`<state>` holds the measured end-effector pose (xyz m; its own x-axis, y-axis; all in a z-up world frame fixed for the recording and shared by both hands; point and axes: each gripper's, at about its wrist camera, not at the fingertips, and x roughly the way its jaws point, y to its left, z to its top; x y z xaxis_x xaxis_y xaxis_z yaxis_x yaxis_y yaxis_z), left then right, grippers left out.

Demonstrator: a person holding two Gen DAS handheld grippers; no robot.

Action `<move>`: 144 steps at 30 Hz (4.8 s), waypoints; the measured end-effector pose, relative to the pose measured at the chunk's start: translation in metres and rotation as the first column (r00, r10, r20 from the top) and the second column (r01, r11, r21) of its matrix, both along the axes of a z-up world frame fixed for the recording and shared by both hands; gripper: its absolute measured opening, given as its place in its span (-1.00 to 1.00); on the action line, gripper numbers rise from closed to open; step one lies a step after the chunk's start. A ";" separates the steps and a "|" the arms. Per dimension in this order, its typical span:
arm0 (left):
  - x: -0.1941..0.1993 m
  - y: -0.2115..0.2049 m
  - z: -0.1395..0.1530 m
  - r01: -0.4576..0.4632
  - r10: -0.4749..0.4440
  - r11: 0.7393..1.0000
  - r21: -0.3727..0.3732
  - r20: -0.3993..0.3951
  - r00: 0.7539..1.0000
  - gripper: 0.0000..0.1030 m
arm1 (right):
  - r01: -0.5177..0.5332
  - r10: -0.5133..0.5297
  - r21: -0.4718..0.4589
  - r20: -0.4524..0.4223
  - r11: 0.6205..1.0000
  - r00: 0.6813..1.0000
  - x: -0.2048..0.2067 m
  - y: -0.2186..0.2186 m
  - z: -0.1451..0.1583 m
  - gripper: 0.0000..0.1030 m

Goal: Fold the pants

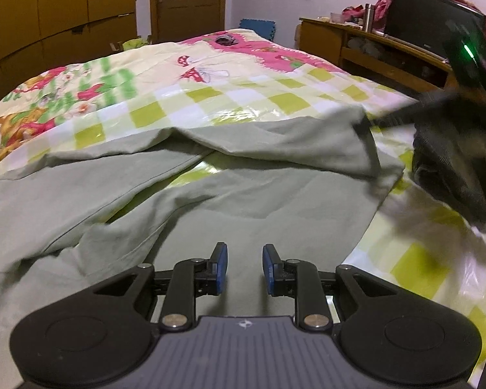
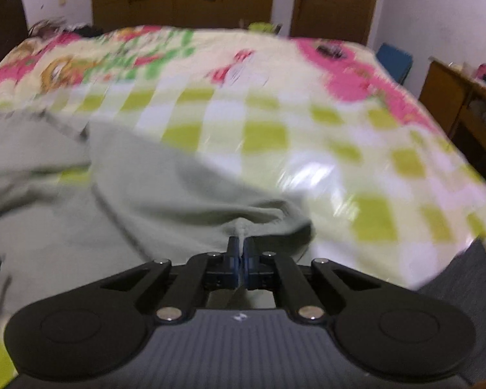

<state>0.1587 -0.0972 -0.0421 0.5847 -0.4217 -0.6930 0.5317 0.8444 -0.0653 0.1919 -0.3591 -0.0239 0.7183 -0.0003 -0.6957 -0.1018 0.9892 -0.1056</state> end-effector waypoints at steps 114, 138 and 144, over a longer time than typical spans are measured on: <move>-0.130 0.313 -0.005 -0.504 0.518 0.851 0.146 -0.076 0.852 0.07 | -0.491 0.669 0.489 -0.308 0.721 0.676 -0.105 0.364 -0.037 -0.21; 0.192 0.373 0.012 -0.329 0.334 0.940 0.088 -0.046 0.942 0.53 | -0.632 0.617 -0.011 -0.201 0.775 0.761 0.213 0.345 -0.021 0.14; 0.210 0.366 -0.005 -0.297 0.313 0.943 0.146 -0.099 0.945 0.40 | -0.664 0.633 -0.026 -0.278 0.747 0.723 0.224 0.354 -0.040 0.16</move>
<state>0.3689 0.2686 -0.0468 0.5814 -0.1394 -0.8016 0.2419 0.9703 0.0067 0.4160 -0.0047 -0.0644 0.3859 0.3129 -0.8679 -0.7508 0.6532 -0.0983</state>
